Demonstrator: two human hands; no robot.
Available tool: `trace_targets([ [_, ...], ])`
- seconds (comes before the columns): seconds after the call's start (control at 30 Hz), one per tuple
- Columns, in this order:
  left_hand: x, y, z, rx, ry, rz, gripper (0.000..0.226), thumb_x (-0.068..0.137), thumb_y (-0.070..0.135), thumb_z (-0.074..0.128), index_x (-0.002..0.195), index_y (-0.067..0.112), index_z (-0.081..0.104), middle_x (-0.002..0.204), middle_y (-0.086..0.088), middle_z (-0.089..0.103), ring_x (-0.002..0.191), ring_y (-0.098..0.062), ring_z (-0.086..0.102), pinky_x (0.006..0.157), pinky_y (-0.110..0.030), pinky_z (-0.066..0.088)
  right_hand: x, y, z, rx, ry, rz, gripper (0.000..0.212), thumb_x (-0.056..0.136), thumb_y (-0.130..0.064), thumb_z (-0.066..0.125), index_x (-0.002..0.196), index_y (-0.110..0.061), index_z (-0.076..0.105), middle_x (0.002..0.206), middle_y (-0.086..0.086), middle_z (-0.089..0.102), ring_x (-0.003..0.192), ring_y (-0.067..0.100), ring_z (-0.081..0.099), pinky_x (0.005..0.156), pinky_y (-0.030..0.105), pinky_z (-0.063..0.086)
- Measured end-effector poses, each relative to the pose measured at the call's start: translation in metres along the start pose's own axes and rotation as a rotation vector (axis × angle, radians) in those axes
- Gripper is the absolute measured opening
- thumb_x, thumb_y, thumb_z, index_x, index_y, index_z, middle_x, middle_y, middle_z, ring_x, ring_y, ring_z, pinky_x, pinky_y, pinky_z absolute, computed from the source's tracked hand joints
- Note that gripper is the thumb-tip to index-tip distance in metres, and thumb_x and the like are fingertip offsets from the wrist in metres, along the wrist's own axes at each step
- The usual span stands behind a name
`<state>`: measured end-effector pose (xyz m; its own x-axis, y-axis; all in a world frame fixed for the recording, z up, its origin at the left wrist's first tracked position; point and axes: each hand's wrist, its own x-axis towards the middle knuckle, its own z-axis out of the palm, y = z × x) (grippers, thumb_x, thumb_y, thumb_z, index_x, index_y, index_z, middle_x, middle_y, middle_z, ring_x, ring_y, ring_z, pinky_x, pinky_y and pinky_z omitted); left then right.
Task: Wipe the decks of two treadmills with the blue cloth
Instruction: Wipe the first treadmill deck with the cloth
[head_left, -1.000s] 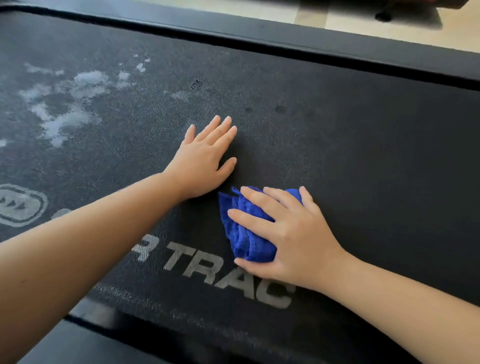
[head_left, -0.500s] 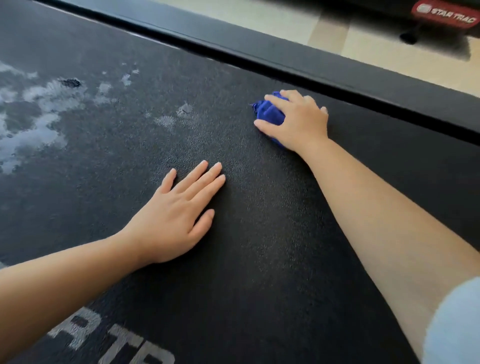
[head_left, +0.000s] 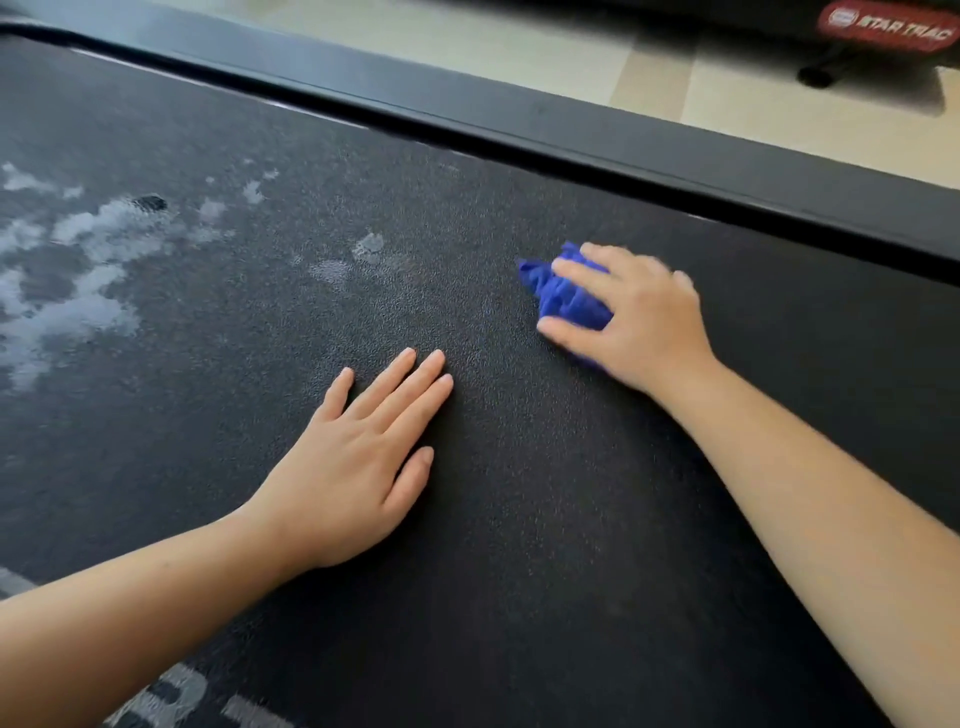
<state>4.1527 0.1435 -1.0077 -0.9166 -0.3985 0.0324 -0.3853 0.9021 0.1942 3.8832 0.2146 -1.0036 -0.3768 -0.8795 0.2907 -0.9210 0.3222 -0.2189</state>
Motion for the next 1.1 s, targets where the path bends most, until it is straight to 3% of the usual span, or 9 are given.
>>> trace_targets([
  [0.1,0.000,0.000,-0.001,-0.014,-0.008,0.001,0.058,0.092,0.039,0.022,0.146,0.020,0.023,0.154,0.008,0.013,0.142,-0.010,0.004,0.109,-0.048,0.012,0.051,0.029,0.004,-0.022,-0.044,0.204,0.066,0.075,-0.070,0.053,0.133,-0.039,0.048,0.143,-0.005,0.041,0.129,0.025,0.038,0.104,0.052,0.028],
  [0.2,0.000,0.000,-0.003,-0.026,-0.020,-0.001,0.058,0.091,0.040,0.021,0.147,0.021,0.022,0.155,0.009,0.011,0.142,-0.009,0.001,0.110,-0.047,0.010,0.076,0.039,0.003,-0.046,-0.102,0.293,0.066,0.079,-0.067,0.053,0.137,-0.038,0.042,0.143,-0.003,0.039,0.130,0.026,0.034,0.106,0.053,0.025],
  [0.33,-0.001,0.001,-0.005,-0.045,-0.036,-0.013,0.061,0.090,0.042,0.017,0.147,0.023,0.018,0.154,0.012,0.005,0.141,-0.007,-0.003,0.111,-0.044,0.003,0.034,0.017,-0.005,-0.083,-0.103,0.230,0.065,0.078,-0.068,0.053,0.134,-0.036,0.047,0.141,-0.002,0.042,0.128,0.025,0.036,0.103,0.052,0.025],
  [0.5,0.000,0.004,-0.007,-0.063,-0.058,-0.021,0.066,0.086,0.046,0.010,0.147,0.022,0.017,0.154,0.011,0.002,0.141,-0.008,-0.006,0.112,-0.043,-0.001,-0.114,-0.069,-0.031,-0.010,-0.015,0.017,0.066,0.067,-0.068,0.046,0.120,-0.031,0.062,0.130,0.002,0.056,0.116,0.029,0.053,0.091,0.063,0.036],
  [0.63,0.001,0.004,-0.007,-0.072,-0.065,-0.023,0.071,0.083,0.047,0.004,0.148,0.021,0.016,0.154,0.009,0.001,0.139,-0.007,-0.009,0.112,-0.046,0.001,-0.189,-0.107,-0.039,0.018,-0.037,-0.079,0.060,0.070,-0.066,0.050,0.121,-0.036,0.057,0.133,-0.002,0.054,0.122,0.023,0.046,0.093,0.062,0.035],
  [0.77,0.001,0.005,-0.007,-0.063,-0.067,-0.012,0.075,0.080,0.047,-0.001,0.148,0.019,0.014,0.155,0.006,0.001,0.142,-0.012,-0.006,0.112,-0.047,0.002,-0.136,-0.090,-0.031,-0.031,-0.044,0.070,0.062,0.071,-0.066,0.049,0.120,-0.032,0.062,0.131,0.000,0.057,0.116,0.029,0.055,0.088,0.066,0.038],
  [0.9,0.001,0.001,-0.005,-0.052,-0.061,0.000,0.075,0.080,0.047,-0.004,0.148,0.019,0.010,0.156,0.005,-0.001,0.142,-0.014,-0.007,0.112,-0.046,0.001,-0.084,-0.070,-0.023,-0.079,-0.117,0.371,0.068,0.074,-0.071,0.046,0.132,-0.037,0.050,0.143,-0.004,0.044,0.129,0.025,0.039,0.101,0.060,0.026],
  [0.97,0.000,0.000,-0.004,-0.058,-0.073,0.016,0.068,0.086,0.045,0.001,0.148,0.019,0.008,0.156,0.005,-0.002,0.142,-0.014,-0.008,0.112,-0.045,0.000,-0.096,-0.081,-0.023,-0.099,-0.063,0.333,0.070,0.072,-0.071,0.041,0.130,-0.034,0.054,0.139,-0.001,0.048,0.125,0.027,0.045,0.098,0.061,0.032],
  [1.1,-0.001,-0.003,-0.003,-0.073,-0.059,0.045,0.061,0.092,0.039,0.014,0.148,0.016,0.009,0.156,0.002,0.000,0.142,-0.017,-0.007,0.112,-0.046,0.000,-0.175,-0.137,-0.033,-0.078,-0.058,0.213,0.063,0.073,-0.065,0.049,0.126,-0.031,0.057,0.136,0.001,0.052,0.121,0.029,0.050,0.095,0.063,0.037],
])
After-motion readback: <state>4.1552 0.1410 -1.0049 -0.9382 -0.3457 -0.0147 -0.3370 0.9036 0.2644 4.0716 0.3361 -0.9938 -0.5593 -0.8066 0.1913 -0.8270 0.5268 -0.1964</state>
